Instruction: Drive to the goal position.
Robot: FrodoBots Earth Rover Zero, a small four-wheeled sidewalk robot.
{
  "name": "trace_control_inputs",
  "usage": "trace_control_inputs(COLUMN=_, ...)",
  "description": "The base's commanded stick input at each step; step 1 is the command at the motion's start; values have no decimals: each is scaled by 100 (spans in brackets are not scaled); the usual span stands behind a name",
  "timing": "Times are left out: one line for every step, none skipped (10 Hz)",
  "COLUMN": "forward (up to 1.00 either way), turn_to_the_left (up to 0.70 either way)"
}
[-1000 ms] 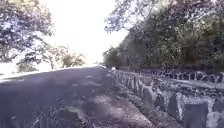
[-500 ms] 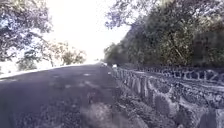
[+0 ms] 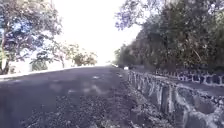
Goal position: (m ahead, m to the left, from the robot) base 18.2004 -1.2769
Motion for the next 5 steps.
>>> trace_control_inputs(forward=100, turn_to_the_left=0)
trace_control_inputs(forward=100, turn_to_the_left=0)
trace_control_inputs(forward=100, turn_to_the_left=0)
trace_control_inputs(forward=100, turn_to_the_left=0)
trace_control_inputs(forward=100, turn_to_the_left=0)
